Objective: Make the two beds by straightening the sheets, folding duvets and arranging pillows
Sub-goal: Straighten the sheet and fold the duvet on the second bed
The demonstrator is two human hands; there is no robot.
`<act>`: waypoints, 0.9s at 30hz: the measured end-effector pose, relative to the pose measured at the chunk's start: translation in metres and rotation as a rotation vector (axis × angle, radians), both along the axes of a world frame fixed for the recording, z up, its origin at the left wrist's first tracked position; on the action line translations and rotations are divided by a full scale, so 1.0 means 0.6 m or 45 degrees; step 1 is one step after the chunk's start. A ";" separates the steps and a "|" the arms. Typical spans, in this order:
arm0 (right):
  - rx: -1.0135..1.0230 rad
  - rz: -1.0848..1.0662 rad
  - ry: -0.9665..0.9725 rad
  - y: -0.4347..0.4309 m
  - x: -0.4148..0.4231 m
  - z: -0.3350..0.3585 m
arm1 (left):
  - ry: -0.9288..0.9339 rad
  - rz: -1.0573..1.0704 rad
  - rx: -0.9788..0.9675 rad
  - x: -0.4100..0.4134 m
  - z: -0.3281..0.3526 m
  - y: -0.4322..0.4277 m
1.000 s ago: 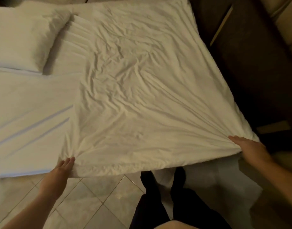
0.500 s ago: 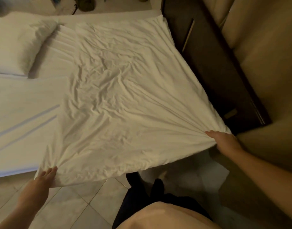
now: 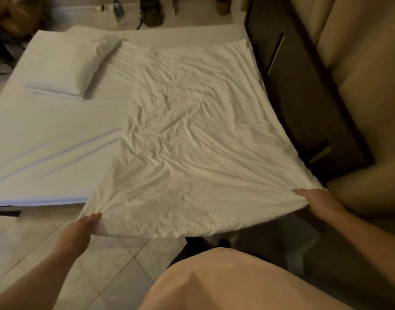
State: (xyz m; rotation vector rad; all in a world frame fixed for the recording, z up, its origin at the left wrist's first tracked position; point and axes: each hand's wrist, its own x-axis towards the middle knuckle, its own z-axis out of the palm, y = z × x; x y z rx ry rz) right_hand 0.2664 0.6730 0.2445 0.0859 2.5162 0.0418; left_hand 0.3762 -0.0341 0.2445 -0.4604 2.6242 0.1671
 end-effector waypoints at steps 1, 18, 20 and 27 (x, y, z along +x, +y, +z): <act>-0.011 -0.014 -0.049 -0.014 -0.009 0.021 | 0.026 0.012 0.014 -0.008 0.005 0.002; 0.009 -0.081 0.035 -0.014 -0.210 0.084 | 0.290 0.059 0.032 -0.191 0.051 -0.057; 0.002 -0.070 0.038 -0.054 -0.247 0.129 | 0.297 0.078 0.028 -0.241 0.051 -0.070; -0.004 -0.309 0.008 -0.138 -0.432 0.165 | 0.332 0.010 0.054 -0.476 0.043 -0.120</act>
